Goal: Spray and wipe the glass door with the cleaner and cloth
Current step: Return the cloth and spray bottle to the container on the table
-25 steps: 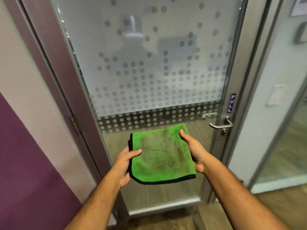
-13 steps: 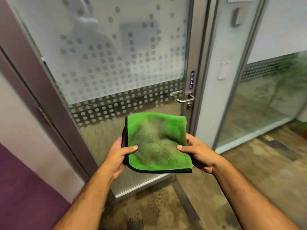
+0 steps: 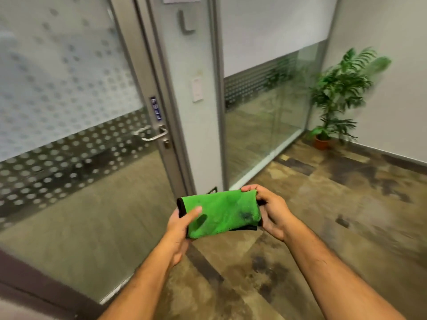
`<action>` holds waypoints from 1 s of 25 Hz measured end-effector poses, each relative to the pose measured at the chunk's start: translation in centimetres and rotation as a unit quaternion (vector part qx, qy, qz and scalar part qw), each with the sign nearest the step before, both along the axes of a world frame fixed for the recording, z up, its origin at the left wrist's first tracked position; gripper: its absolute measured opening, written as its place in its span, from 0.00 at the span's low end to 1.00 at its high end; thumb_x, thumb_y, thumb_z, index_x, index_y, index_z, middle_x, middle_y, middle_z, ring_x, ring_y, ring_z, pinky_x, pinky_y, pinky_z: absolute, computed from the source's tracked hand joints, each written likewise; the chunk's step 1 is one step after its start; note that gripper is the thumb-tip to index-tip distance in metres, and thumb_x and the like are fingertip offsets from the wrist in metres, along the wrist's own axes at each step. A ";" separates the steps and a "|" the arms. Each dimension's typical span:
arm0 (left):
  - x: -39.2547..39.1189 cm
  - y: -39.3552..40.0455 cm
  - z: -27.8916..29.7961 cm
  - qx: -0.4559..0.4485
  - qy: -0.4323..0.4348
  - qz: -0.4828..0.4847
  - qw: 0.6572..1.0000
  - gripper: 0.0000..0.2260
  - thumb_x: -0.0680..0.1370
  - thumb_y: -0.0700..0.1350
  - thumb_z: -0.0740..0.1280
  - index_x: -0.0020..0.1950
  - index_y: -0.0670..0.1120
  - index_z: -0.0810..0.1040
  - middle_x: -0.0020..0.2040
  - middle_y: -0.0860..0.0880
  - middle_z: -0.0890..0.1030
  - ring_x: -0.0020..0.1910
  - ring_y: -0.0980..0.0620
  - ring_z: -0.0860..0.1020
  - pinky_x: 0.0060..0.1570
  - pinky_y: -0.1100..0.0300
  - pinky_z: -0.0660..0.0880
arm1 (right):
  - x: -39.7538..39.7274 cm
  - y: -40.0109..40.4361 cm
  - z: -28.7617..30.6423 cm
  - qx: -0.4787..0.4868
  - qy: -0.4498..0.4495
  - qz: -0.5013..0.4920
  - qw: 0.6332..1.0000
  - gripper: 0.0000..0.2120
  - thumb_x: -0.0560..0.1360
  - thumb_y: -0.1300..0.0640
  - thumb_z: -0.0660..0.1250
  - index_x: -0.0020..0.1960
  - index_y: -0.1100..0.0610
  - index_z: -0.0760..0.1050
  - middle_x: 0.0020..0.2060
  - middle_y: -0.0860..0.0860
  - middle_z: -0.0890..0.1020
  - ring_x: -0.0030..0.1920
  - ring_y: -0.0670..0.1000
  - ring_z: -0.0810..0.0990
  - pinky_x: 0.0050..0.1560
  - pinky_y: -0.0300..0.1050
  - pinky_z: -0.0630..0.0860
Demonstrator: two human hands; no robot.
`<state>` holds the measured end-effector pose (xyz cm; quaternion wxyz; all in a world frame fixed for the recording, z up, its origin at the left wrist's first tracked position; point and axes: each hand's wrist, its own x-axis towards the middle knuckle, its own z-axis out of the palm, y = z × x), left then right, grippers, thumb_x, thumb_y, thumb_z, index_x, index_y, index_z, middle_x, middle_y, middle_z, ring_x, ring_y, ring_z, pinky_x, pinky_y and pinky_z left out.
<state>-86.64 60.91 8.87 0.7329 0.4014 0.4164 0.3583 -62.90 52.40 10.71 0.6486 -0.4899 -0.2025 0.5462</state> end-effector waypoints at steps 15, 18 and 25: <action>40.6 -19.0 -3.0 0.075 0.060 -0.101 0.990 0.09 0.77 0.37 0.76 0.56 0.46 0.85 0.54 0.42 0.89 0.54 0.40 0.87 0.60 0.43 0.82 | 31.4 -28.4 -5.5 -0.118 -0.150 -0.239 0.952 0.29 0.74 0.72 0.74 0.68 0.49 0.72 0.63 0.58 0.81 0.62 0.61 0.83 0.59 0.58 0.83; 46.6 -22.3 -2.9 0.100 0.067 -0.173 0.977 0.12 0.76 0.36 0.76 0.58 0.46 0.84 0.55 0.42 0.89 0.50 0.46 0.88 0.57 0.48 0.83 | 35.2 -33.0 -6.5 -0.122 -0.144 -0.344 0.920 0.22 0.74 0.70 0.76 0.62 0.51 0.79 0.59 0.56 0.87 0.56 0.57 0.88 0.48 0.51 0.85; 61.8 -29.6 -4.1 0.198 0.064 -0.337 0.918 0.26 0.72 0.30 0.78 0.66 0.46 0.78 0.56 0.51 0.86 0.50 0.60 0.86 0.49 0.66 0.83 | 45.4 -41.7 -6.7 -0.167 -0.252 -0.480 0.823 0.17 0.79 0.63 0.73 0.66 0.50 0.79 0.58 0.49 0.87 0.57 0.50 0.86 0.63 0.55 0.83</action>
